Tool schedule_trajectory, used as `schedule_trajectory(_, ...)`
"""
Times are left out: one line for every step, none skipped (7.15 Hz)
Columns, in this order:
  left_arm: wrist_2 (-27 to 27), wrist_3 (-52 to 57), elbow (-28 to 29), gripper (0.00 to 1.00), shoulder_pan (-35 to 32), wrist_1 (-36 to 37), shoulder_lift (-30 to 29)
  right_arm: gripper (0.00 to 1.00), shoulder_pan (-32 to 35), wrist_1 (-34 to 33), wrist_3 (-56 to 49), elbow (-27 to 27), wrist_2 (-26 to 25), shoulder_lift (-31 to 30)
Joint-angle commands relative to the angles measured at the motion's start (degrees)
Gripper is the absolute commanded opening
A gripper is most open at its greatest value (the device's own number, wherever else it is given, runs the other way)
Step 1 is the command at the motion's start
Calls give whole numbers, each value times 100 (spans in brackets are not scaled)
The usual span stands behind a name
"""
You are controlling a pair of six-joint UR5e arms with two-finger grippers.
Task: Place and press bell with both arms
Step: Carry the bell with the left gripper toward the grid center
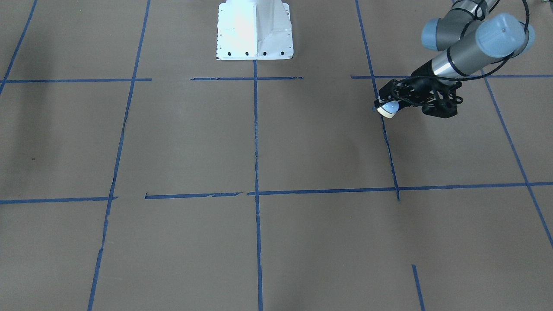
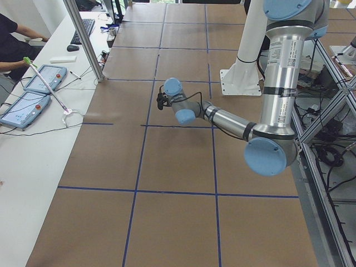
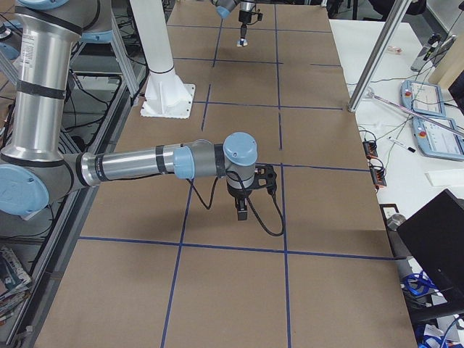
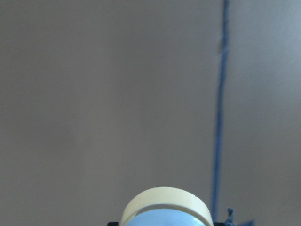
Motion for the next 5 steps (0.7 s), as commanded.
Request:
schedule_trajectory(430,-18,116,2,347,1275,-1110,100,0,4,-19,8,-17,8)
schedule_trajectory(756,-27,395,2,689,1505,-1531,100,0,4,7,42,-17,8)
schedule_trajectory(1046,-314,668,2,910,1664,-2023,100,0,-5,24,156,-9,-1)
schedule_trajectory(1354,-543,1245,2,1077,1683,-2680,100,9,-5,25,166,-9,-1)
schedule_trajectory(1531,-554,1720,2,1088,1683,-3139,100,0,-5,16,140,-9,-1)
